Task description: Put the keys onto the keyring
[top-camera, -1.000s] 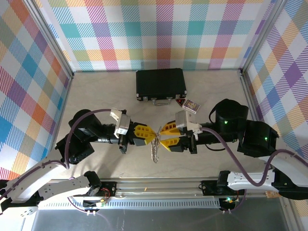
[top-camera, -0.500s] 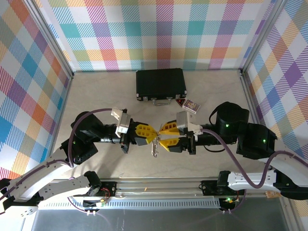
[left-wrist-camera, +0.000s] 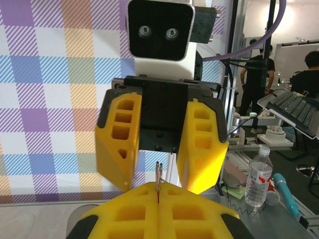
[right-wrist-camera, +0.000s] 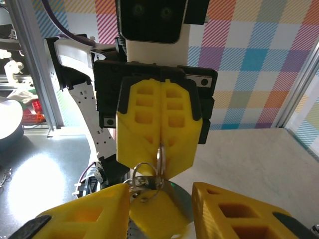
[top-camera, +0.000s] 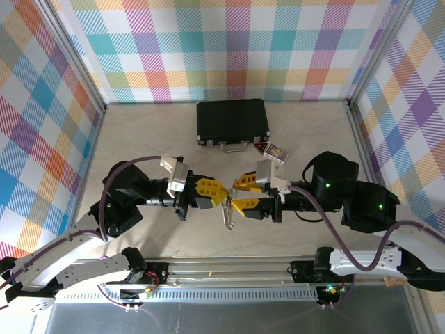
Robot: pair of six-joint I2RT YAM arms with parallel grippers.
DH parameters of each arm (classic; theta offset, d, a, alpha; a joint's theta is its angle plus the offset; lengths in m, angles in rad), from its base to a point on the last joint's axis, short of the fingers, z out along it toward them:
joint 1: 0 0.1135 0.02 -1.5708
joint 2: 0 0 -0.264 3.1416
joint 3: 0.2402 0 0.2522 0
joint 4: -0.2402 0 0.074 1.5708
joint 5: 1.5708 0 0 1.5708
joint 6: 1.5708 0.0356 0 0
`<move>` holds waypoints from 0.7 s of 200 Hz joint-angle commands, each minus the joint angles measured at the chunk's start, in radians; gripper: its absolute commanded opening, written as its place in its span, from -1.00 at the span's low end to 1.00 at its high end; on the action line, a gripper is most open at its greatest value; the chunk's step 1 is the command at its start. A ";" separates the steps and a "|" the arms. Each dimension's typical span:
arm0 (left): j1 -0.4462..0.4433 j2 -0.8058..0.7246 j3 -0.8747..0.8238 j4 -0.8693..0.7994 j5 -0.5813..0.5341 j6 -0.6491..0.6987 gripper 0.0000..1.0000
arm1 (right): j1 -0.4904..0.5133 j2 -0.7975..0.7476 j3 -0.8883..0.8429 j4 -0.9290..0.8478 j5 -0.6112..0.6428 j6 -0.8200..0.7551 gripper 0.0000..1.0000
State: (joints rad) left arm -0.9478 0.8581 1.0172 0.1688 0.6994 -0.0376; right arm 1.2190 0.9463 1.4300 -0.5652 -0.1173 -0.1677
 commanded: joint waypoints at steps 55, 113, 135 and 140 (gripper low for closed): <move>-0.005 -0.004 0.001 0.066 0.016 -0.013 -1.00 | 0.005 -0.018 -0.023 0.072 -0.011 0.031 -0.22; -0.005 -0.010 -0.009 0.067 0.012 -0.018 -1.00 | 0.005 -0.011 -0.046 0.102 -0.035 0.045 -0.49; -0.005 -0.008 -0.014 0.065 0.012 -0.014 -1.00 | 0.005 -0.007 -0.049 0.106 -0.031 0.047 -0.56; -0.005 -0.008 -0.015 0.064 0.011 -0.013 -1.00 | 0.005 -0.006 -0.050 0.109 -0.030 0.048 -0.56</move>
State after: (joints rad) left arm -0.9478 0.8581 1.0168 0.1722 0.6983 -0.0383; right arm 1.2190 0.9394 1.3888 -0.5079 -0.1398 -0.1341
